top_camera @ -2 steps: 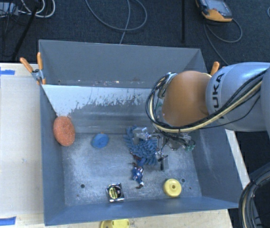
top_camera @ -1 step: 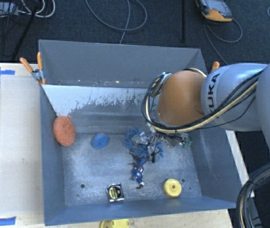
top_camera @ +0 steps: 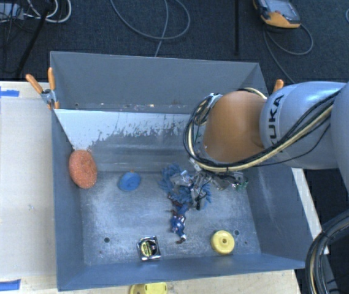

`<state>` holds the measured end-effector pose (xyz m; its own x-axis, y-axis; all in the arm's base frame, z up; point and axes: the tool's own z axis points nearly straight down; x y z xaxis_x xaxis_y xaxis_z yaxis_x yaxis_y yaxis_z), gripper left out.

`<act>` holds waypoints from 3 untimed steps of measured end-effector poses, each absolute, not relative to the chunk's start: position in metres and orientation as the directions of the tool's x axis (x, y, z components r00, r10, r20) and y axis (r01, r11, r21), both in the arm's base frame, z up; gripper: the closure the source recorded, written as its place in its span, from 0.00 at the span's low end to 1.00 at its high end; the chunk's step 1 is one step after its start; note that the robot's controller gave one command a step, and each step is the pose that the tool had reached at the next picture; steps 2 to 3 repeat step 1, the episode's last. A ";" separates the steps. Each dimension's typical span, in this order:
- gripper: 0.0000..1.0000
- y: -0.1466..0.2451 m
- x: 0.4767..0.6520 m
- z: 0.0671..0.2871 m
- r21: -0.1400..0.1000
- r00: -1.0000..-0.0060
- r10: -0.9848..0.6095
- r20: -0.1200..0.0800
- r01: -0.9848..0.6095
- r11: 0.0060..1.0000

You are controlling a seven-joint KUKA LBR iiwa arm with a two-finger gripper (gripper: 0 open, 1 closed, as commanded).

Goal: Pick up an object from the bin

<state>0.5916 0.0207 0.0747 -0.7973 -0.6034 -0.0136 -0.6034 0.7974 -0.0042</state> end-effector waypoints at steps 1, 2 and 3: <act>1.00 0.028 0.523 0.257 -0.001 -0.758 -0.653 -0.003 -0.653 0.758; 1.00 0.028 0.523 0.257 -0.001 -0.758 -0.653 -0.003 -0.653 0.758; 1.00 0.028 0.523 0.257 -0.001 -0.758 -0.653 -0.003 -0.653 0.758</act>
Offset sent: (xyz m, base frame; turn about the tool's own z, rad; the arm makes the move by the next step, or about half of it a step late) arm 0.0000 0.0000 0.0000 0.0000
